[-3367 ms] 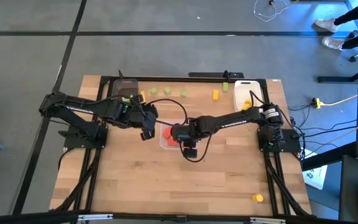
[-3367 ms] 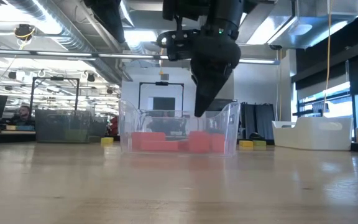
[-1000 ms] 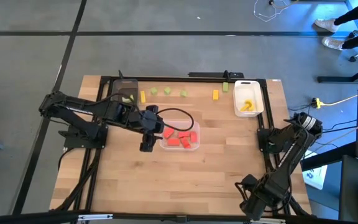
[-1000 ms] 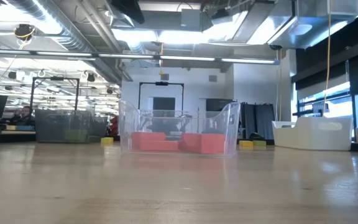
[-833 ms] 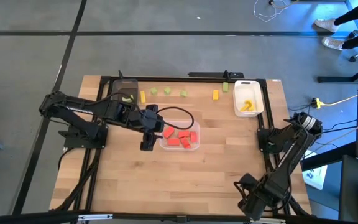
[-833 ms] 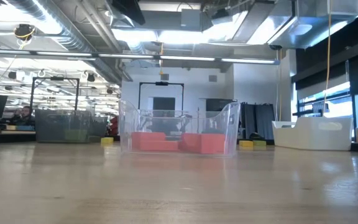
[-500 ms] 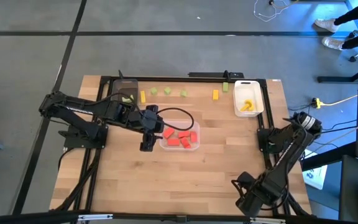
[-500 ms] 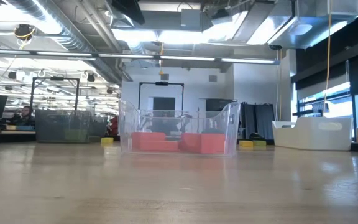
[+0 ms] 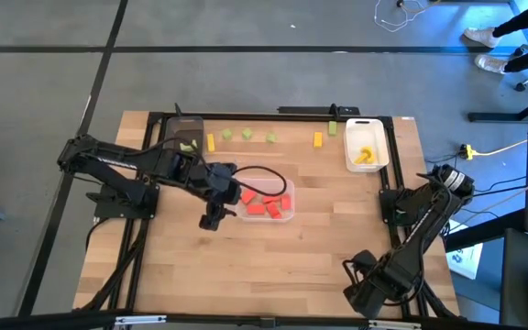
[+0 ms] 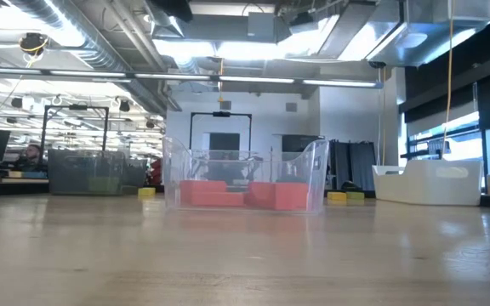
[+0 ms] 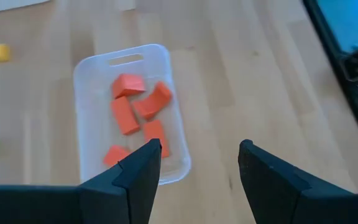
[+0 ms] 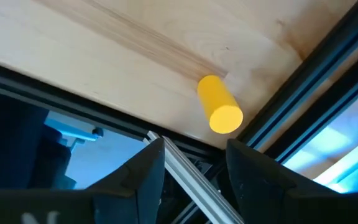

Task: Sort & place blocks by color
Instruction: Put the yellow block into the white bin

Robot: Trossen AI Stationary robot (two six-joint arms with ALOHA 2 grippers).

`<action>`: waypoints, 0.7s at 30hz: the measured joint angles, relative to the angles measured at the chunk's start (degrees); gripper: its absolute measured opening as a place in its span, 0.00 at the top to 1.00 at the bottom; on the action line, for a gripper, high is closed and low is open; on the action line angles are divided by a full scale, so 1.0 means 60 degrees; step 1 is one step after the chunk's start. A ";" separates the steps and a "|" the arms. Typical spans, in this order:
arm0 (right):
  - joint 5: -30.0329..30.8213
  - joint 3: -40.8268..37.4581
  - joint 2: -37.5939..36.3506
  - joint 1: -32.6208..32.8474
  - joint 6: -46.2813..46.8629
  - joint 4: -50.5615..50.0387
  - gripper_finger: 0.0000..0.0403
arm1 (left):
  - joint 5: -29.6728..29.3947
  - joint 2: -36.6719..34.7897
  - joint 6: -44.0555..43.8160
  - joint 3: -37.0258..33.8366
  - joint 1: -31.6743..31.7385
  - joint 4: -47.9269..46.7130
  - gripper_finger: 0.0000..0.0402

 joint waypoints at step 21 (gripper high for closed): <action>-0.0070 0.0000 0.0000 0.0540 0.1255 -0.0426 0.57 | 0.0088 0.0000 0.0093 -0.0004 -0.0409 0.0000 0.50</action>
